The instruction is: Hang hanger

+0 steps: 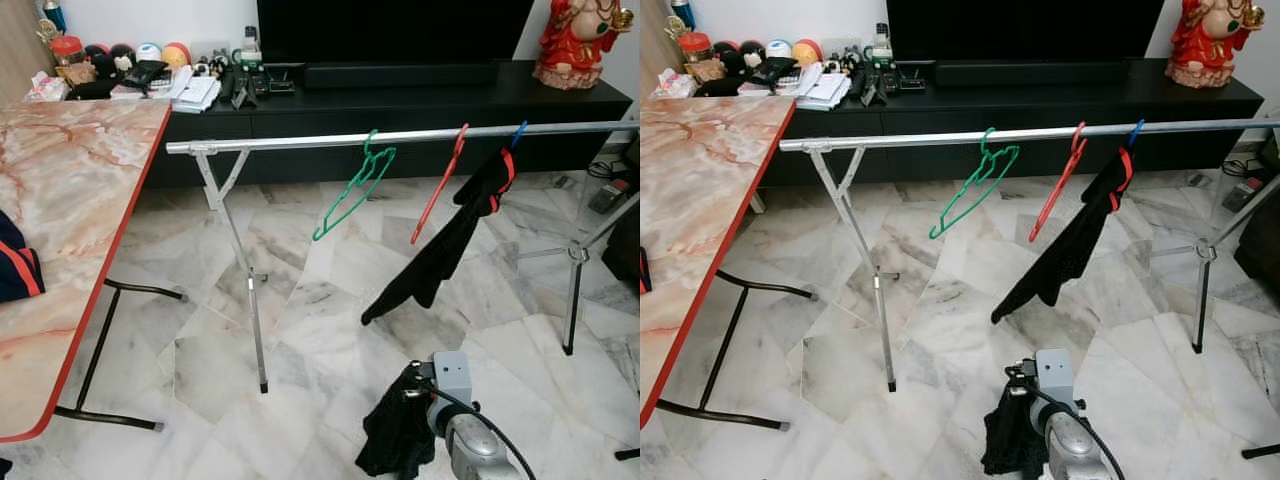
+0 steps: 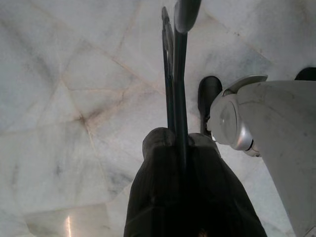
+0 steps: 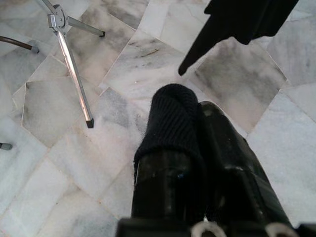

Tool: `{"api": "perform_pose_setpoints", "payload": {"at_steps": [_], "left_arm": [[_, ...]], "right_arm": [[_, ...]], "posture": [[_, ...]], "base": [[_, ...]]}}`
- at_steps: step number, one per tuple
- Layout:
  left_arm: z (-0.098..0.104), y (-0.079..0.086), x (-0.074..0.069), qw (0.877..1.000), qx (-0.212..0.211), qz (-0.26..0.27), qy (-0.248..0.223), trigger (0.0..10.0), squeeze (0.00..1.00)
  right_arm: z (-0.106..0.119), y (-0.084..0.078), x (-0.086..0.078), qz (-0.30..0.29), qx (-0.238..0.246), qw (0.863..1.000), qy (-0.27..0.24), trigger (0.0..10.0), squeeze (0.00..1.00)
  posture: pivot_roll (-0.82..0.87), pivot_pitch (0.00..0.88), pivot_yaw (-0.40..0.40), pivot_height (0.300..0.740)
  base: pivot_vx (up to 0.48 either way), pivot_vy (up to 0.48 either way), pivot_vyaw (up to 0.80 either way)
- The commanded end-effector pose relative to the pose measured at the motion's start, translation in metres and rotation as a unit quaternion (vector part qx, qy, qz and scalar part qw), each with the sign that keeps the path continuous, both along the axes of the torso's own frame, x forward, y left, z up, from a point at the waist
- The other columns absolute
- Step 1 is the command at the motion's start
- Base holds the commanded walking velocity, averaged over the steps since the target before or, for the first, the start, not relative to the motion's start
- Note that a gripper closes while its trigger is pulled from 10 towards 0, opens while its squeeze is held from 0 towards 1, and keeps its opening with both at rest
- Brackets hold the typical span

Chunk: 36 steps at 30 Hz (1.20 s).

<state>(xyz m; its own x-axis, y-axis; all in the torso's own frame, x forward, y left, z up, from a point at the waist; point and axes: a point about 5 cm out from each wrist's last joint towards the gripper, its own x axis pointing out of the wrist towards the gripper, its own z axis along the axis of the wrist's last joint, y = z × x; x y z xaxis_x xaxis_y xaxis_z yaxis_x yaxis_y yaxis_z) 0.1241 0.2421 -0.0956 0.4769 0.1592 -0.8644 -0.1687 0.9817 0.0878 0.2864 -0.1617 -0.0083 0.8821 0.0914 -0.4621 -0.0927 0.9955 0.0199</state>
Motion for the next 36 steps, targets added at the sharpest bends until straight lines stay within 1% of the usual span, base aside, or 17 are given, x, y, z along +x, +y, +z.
{"api": "perform_pose_setpoints", "payload": {"at_steps": [1,36], "left_arm": [[-0.0037,-0.0007,-0.0108,1.0,-0.004,0.004,0.016,10.0,0.0],[-0.0042,0.0012,-0.0138,1.0,-0.002,0.004,0.021,10.0,0.0]], "right_arm": [[0.0003,-0.0017,-0.0004,-0.003,-0.001,1.0,-0.003,10.0,0.0],[0.0004,-0.0016,-0.0002,-0.003,-0.002,1.0,-0.004,10.0,0.0]], "posture": [[0.0,0.147,-0.005,0.74],[0.0,0.153,-0.001,0.74]], "base": [[-0.24,0.0,0.0],[-0.25,0.0,0.0]]}}
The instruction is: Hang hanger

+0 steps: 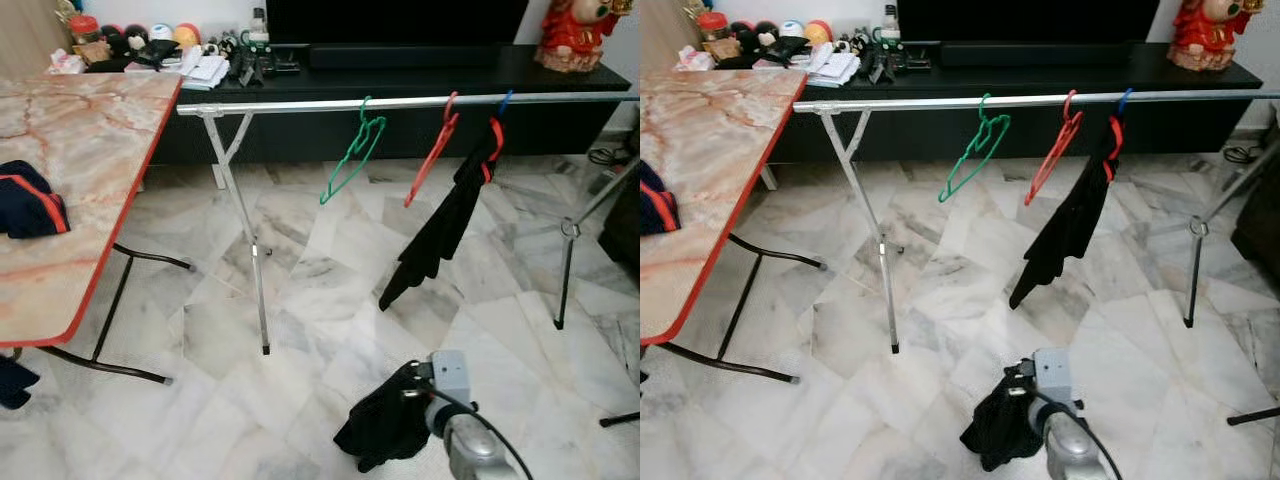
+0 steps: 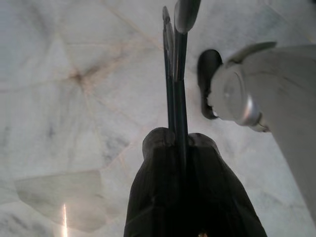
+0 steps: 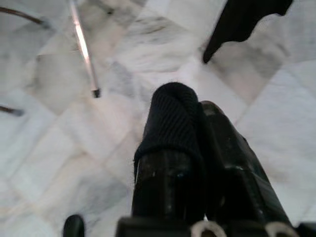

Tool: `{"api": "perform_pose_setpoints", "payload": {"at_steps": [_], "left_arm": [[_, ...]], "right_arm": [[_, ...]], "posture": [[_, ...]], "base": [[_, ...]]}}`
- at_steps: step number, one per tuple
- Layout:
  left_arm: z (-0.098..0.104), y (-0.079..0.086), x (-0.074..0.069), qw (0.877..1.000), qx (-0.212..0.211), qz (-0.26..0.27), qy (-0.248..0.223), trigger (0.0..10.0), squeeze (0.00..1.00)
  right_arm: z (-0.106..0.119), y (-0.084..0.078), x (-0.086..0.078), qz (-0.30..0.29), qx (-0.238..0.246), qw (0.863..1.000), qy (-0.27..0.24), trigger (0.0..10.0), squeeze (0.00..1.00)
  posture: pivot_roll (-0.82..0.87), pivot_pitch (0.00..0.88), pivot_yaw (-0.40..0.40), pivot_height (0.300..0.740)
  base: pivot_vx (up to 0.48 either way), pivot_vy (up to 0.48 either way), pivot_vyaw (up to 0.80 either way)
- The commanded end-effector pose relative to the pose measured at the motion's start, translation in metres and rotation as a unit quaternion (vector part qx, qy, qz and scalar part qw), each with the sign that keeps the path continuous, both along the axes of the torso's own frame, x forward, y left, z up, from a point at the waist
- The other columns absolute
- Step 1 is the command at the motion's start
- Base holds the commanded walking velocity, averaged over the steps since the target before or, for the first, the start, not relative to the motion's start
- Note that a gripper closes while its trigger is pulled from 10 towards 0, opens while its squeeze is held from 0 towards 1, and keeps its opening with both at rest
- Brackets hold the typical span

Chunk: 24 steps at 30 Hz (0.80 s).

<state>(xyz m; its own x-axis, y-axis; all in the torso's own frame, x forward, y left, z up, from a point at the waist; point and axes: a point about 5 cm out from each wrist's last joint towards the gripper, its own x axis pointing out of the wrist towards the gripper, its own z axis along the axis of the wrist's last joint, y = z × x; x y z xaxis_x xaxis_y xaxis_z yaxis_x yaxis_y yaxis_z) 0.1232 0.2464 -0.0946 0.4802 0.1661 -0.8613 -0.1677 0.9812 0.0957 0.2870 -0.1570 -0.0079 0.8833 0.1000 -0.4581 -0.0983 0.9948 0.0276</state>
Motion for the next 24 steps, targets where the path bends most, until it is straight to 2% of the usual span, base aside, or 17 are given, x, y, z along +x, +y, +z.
{"api": "perform_pose_setpoints", "payload": {"at_steps": [1,9,13,17,19,21,24], "left_arm": [[-0.005,-0.003,-0.013,1.0,-0.007,0.005,0.023,10.0,0.0],[-0.005,-0.002,-0.013,1.0,-0.003,0.01,0.02,10.0,0.0],[-0.002,0.001,-0.006,1.0,0.008,0.014,0.0,10.0,0.0],[0.009,0.005,0.018,0.998,0.021,0.005,-0.051,10.0,0.0],[0.02,0.008,0.039,0.995,0.029,0.002,-0.097,10.0,0.0],[0.038,0.01,0.068,0.986,0.041,-0.014,-0.162,10.0,0.0],[0.051,0.008,0.086,0.977,0.043,-0.042,-0.206,10.0,0.0]], "right_arm": [[0.0,-0.006,-0.001,-0.006,-0.007,1.0,-0.002,10.0,0.0],[0.001,-0.007,0.0,-0.005,-0.008,1.0,-0.002,10.0,0.0],[0.002,-0.007,0.002,-0.005,-0.009,1.0,-0.005,10.0,0.0],[0.006,-0.009,0.005,-0.006,-0.01,1.0,-0.011,10.0,0.0],[0.009,-0.01,0.008,-0.007,-0.01,1.0,-0.018,10.0,0.0],[0.015,-0.011,0.014,-0.006,-0.011,0.999,-0.03,10.0,0.0],[0.023,-0.01,0.02,-0.003,-0.01,0.999,-0.045,10.0,0.0]], "posture": [[0.0,0.153,-0.002,0.74],[0.0,0.149,-0.005,0.74],[0.01,0.145,-0.005,0.74],[0.01,0.144,-0.007,0.74],[0.01,0.144,-0.007,0.74],[0.01,0.141,-0.004,0.74],[0.01,0.139,-0.001,0.74]], "base": [[-0.255,0.0,0.0],[-0.251,0.0,0.0],[0.0,0.0,0.0],[0.0,0.0,0.0],[0.0,0.0,0.0],[0.0,0.0,0.0],[0.0,0.0,0.0]]}}
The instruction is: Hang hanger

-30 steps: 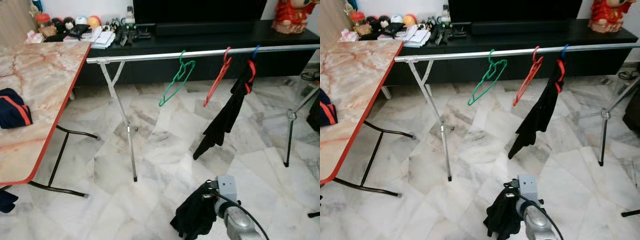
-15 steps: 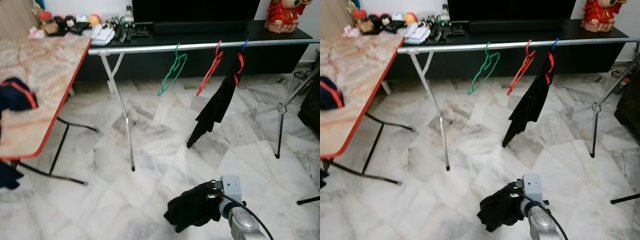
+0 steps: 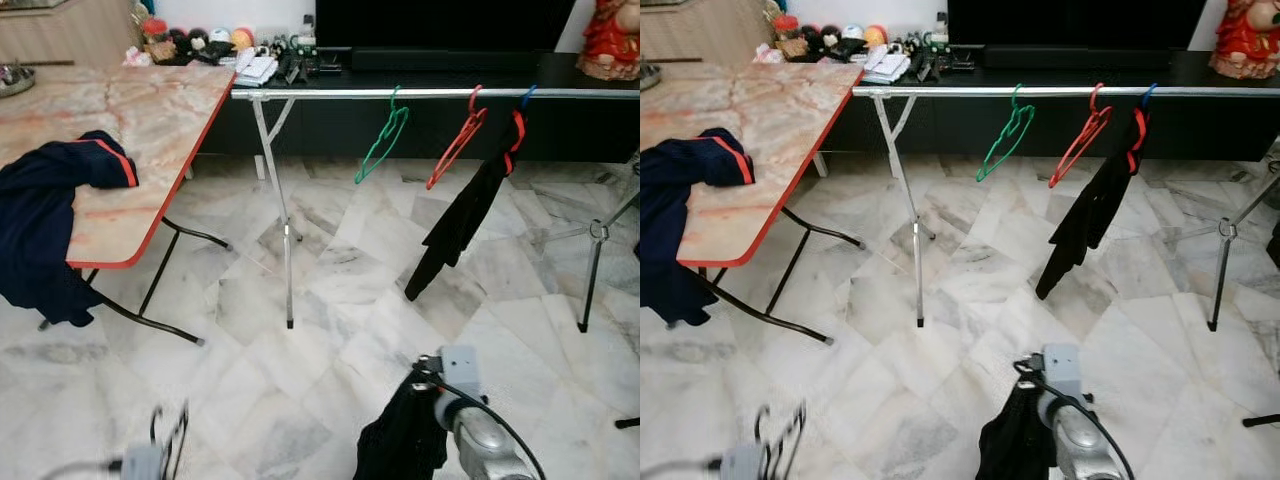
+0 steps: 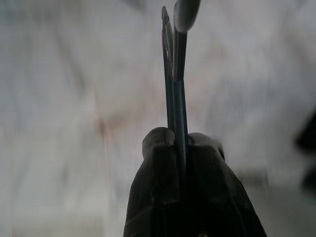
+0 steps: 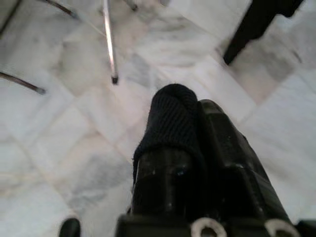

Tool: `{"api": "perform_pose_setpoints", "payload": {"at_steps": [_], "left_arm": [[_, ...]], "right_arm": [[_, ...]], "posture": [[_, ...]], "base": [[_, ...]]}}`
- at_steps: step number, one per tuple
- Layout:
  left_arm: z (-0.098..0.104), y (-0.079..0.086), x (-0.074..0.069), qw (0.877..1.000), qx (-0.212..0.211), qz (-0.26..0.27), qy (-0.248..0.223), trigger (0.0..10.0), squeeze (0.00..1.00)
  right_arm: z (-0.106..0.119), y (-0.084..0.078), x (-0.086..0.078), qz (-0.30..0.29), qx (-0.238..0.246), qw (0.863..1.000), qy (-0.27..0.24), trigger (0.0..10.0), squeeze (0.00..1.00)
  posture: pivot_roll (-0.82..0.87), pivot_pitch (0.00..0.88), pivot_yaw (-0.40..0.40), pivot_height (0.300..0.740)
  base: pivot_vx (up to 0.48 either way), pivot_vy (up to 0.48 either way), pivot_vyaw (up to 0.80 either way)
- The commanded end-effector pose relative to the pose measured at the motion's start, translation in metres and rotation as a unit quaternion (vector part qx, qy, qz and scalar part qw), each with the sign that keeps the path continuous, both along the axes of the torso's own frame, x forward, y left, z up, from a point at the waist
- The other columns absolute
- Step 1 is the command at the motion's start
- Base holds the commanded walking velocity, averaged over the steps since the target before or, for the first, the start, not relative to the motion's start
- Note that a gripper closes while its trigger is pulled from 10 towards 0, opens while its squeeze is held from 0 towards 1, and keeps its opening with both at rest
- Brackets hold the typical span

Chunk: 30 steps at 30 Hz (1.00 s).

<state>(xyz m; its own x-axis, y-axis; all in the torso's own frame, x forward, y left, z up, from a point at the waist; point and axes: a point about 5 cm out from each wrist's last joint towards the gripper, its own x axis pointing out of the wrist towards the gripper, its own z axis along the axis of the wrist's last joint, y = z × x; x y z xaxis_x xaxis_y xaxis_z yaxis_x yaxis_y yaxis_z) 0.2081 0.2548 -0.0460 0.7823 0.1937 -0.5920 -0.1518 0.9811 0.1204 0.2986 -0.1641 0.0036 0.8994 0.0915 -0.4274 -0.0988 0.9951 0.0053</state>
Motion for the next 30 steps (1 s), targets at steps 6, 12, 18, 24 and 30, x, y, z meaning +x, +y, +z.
{"api": "perform_pose_setpoints", "payload": {"at_steps": [6,12,18,24,30], "left_arm": [[0.028,-0.027,0.036,0.984,0.022,-0.158,-0.078,10.0,0.0],[0.045,-0.054,0.048,0.925,0.028,-0.378,-0.039,10.0,0.0],[0.064,-0.068,0.058,0.863,0.046,-0.502,0.003,10.0,0.0],[0.097,-0.103,0.069,0.81,0.008,-0.587,-0.01,10.0,0.0],[0.113,-0.121,0.067,0.795,-0.034,-0.605,-0.016,10.0,0.0]], "right_arm": [[0.037,-0.002,0.03,0.016,-0.019,0.997,-0.072,10.0,0.0],[0.053,0.002,0.044,0.031,-0.03,0.995,-0.09,10.0,0.0],[0.063,0.012,0.053,0.041,-0.031,0.994,-0.095,10.0,0.0],[0.073,0.027,0.059,0.072,-0.023,0.991,-0.107,10.0,0.0],[0.073,0.025,0.06,0.072,-0.024,0.992,-0.101,10.0,0.0]], "posture": [[0.01,0.126,0.007,0.74],[0.01,0.105,0.011,0.74],[0.01,0.08,0.016,0.74],[0.0,0.115,0.007,0.74],[0.0,0.15,0.003,0.74]], "base": [[0.0,0.0,0.0],[0.0,0.0,0.0],[0.0,0.0,0.0],[0.0,0.0,0.0],[0.0,0.0,0.0]]}}
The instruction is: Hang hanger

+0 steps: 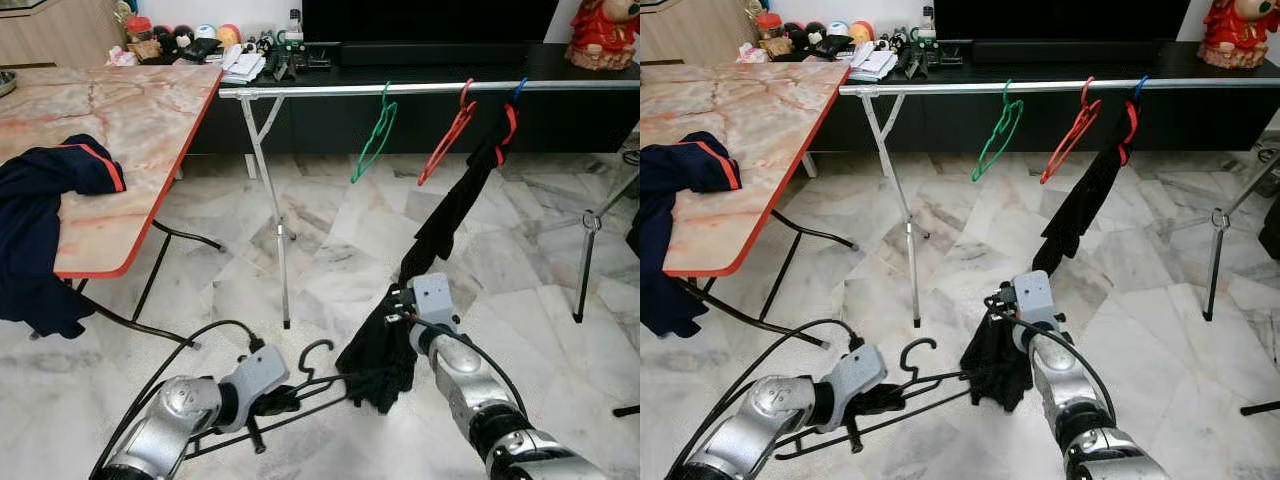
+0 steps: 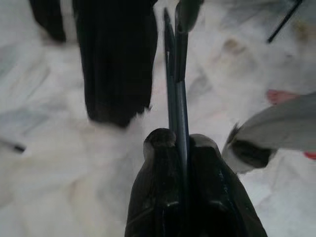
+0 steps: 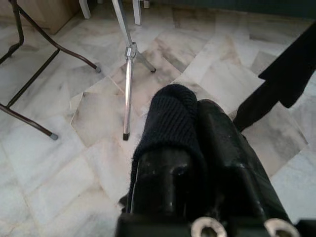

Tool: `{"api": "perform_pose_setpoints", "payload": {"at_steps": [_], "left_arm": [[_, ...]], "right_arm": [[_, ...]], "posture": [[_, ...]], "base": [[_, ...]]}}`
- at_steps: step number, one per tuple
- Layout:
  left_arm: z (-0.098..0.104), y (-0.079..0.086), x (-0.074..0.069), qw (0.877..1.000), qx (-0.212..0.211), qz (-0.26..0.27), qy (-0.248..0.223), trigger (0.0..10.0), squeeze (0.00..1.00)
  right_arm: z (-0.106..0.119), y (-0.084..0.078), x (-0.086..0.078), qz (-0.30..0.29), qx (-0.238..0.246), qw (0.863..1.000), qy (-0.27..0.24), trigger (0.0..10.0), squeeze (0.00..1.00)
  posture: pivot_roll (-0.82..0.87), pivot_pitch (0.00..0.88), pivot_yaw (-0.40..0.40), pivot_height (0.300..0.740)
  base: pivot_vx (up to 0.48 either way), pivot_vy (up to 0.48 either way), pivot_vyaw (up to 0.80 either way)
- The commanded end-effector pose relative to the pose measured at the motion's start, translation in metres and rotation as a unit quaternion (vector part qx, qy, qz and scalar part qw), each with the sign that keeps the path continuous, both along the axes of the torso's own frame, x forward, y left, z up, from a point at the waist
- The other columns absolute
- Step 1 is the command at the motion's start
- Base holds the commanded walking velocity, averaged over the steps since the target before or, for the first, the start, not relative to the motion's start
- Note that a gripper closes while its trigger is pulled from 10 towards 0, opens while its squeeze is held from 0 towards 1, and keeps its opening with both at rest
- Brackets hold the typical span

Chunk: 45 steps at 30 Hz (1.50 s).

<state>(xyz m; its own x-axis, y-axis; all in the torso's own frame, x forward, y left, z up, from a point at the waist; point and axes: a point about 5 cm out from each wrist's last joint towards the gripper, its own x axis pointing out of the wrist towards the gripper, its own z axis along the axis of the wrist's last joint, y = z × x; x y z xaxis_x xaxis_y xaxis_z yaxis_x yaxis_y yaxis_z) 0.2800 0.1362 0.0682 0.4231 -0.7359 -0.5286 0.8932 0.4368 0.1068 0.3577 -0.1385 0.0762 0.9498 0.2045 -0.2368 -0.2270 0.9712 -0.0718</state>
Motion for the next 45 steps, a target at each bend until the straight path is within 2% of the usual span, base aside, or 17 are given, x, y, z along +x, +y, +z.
{"api": "perform_pose_setpoints", "payload": {"at_steps": [1,8,15,18,33,39,42,45], "left_arm": [[0.0,-0.003,-0.005,1.0,0.001,-0.013,0.02,10.0,0.0],[-0.001,-0.005,-0.006,1.0,0.011,-0.002,0.017,10.0,0.0],[-0.003,0.0,-0.009,0.998,0.057,0.002,0.013,10.0,0.0],[-0.005,0.002,-0.007,0.998,0.064,0.014,0.008,10.0,0.0],[-0.002,-0.006,0.009,0.994,0.045,0.088,-0.044,10.0,0.0],[-0.001,-0.005,0.012,0.991,0.063,0.099,-0.063,10.0,0.0],[0.0,-0.006,0.012,0.991,0.053,0.102,-0.067,10.0,0.0],[0.002,-0.009,0.01,0.993,0.022,0.105,-0.057,10.0,0.0]], "right_arm": [[0.0,0.0,0.001,0.004,-0.004,1.0,0.005,10.0,0.0],[0.0,0.002,0.0,0.01,-0.002,1.0,0.006,10.0,0.0],[-0.003,0.002,-0.002,0.013,0.001,1.0,0.011,10.0,0.0],[-0.004,0.001,-0.002,0.013,0.001,1.0,0.011,10.0,0.0],[-0.002,0.001,-0.002,0.018,0.007,1.0,0.006,10.0,0.0],[-0.002,0.001,-0.002,0.019,0.008,1.0,0.007,10.0,0.0],[-0.003,0.002,-0.002,0.022,0.008,1.0,0.008,10.0,0.0],[-0.003,0.003,-0.003,0.028,0.008,1.0,0.01,10.0,0.0]], "posture": [[0.0,0.15,0.003,0.74],[0.0,0.158,-0.002,0.74],[0.01,0.169,-0.008,0.74],[0.0,0.17,-0.01,0.74],[0.0,0.157,-0.015,0.74],[0.0,0.164,-0.019,0.74],[0.01,0.17,-0.02,0.74],[0.01,0.173,-0.021,0.74]], "base": [[0.0,0.0,0.0],[0.0,0.0,0.0],[0.0,0.0,0.0],[0.0,0.0,0.0],[0.0,0.0,0.0],[0.0,0.0,0.0],[0.0,0.0,0.0],[0.0,0.0,0.0]]}}
